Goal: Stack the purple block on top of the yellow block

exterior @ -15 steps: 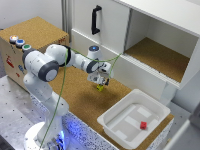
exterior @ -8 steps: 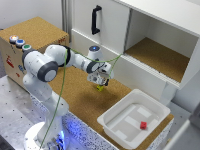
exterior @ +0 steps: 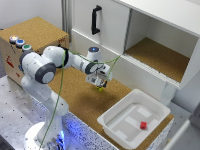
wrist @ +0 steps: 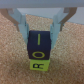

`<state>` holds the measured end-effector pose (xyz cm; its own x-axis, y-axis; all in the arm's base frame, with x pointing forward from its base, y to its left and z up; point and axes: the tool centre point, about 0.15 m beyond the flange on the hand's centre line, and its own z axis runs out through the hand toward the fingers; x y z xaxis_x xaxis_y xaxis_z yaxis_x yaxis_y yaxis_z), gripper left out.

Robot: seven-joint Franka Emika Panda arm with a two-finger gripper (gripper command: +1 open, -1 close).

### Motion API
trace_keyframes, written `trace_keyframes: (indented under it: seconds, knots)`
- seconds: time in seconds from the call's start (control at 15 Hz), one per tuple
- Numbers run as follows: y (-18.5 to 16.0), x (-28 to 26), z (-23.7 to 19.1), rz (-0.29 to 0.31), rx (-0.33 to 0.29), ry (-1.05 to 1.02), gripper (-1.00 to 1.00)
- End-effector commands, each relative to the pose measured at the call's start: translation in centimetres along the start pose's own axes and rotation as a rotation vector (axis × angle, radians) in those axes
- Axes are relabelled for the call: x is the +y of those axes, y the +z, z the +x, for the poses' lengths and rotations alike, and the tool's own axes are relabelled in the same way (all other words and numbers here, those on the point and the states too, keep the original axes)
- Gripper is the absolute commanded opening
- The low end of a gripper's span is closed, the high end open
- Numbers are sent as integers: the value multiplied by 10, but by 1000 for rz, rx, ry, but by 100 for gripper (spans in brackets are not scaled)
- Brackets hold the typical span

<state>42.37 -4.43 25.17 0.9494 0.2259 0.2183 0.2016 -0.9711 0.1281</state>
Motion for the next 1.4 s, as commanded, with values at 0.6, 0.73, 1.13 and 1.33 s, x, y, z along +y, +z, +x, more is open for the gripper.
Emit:
trace_keyframes:
  seconds: [0.6, 0.73, 1.13, 1.33]
  knots:
    - [-37, 20, 7, 57, 155, -82, 100]
    - [-64, 30, 5, 63, 195, -121, 100]
    - [-93, 61, 0, 104, 188, -77, 100]
    - [-93, 61, 0, 104, 188, -77, 100]
